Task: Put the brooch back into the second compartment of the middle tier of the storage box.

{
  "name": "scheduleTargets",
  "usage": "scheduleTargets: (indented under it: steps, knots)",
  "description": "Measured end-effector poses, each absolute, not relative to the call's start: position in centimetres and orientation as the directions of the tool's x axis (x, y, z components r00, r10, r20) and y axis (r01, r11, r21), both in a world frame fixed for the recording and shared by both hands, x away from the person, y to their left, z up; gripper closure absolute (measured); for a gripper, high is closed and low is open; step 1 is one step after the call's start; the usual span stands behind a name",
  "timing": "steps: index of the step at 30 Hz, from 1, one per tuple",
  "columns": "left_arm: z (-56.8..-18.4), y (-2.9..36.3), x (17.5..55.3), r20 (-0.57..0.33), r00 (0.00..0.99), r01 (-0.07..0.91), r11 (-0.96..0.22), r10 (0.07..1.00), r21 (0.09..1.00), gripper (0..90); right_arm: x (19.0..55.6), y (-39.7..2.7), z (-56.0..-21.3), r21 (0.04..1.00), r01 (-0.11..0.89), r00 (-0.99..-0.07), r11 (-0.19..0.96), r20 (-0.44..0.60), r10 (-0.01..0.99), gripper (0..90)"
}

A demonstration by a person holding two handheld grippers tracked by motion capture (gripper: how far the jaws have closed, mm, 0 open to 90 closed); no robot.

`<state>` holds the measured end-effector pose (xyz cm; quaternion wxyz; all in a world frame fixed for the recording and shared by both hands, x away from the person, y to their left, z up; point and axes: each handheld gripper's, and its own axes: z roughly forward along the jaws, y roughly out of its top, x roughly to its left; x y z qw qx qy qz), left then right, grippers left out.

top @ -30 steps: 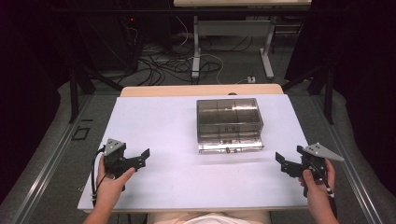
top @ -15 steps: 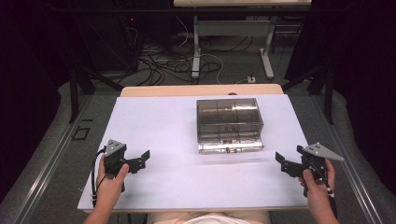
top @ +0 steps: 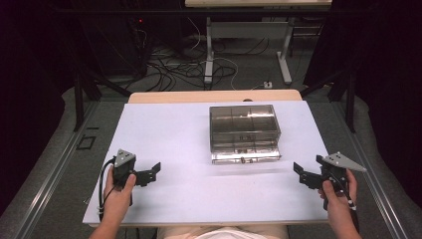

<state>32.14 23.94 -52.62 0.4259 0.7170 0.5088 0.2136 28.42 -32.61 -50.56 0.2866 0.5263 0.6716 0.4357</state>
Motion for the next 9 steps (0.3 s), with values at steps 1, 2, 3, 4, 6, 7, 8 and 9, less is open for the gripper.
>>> scheduleTargets:
  steps: [1, 2, 3, 4, 6, 7, 8, 9]
  knots:
    - [-52.64, 23.93, 32.15, -0.125, 0.391, 0.546, -0.121, 0.912, 0.829, 0.2, 28.45, -32.64, -50.58, 0.887, 0.456, -0.281, 0.069, 0.070, 0.957, 12.2]
    - [-52.66, 23.90, 32.16, -0.130, 0.391, 0.548, -0.117, 0.911, 0.828, 0.2, 28.46, -32.67, -50.59, 0.887, 0.456, -0.281, 0.071, 0.068, 0.957, 12.2]
    - [-52.66, 23.92, 32.18, -0.125, 0.391, 0.547, -0.121, 0.912, 0.829, 0.2, 28.47, -32.67, -50.59, 0.886, 0.458, -0.280, 0.069, 0.070, 0.957, 12.2]
    - [-52.66, 23.90, 32.19, -0.127, 0.391, 0.547, -0.120, 0.912, 0.828, 0.2, 28.49, -32.66, -50.62, 0.888, 0.455, -0.279, 0.068, 0.070, 0.958, 12.2]
    - [-52.66, 23.89, 32.21, -0.127, 0.390, 0.550, -0.120, 0.912, 0.826, 0.2, 28.48, -32.65, -50.63, 0.887, 0.457, -0.280, 0.066, 0.073, 0.957, 12.2]
    - [-52.67, 23.89, 32.22, -0.127, 0.390, 0.550, -0.120, 0.912, 0.826, 0.2, 28.48, -32.65, -50.63, 0.887, 0.457, -0.280, 0.063, 0.076, 0.957, 12.2]
    - [-52.68, 23.89, 32.25, -0.124, 0.392, 0.548, -0.123, 0.912, 0.827, 0.2, 28.54, -32.66, -50.70, 0.891, 0.449, -0.280, 0.064, 0.073, 0.957, 12.2]
    - [-52.68, 23.89, 32.25, -0.124, 0.392, 0.548, -0.123, 0.912, 0.827, 0.2, 28.54, -32.66, -50.68, 0.889, 0.454, -0.279, 0.061, 0.077, 0.957, 12.2]
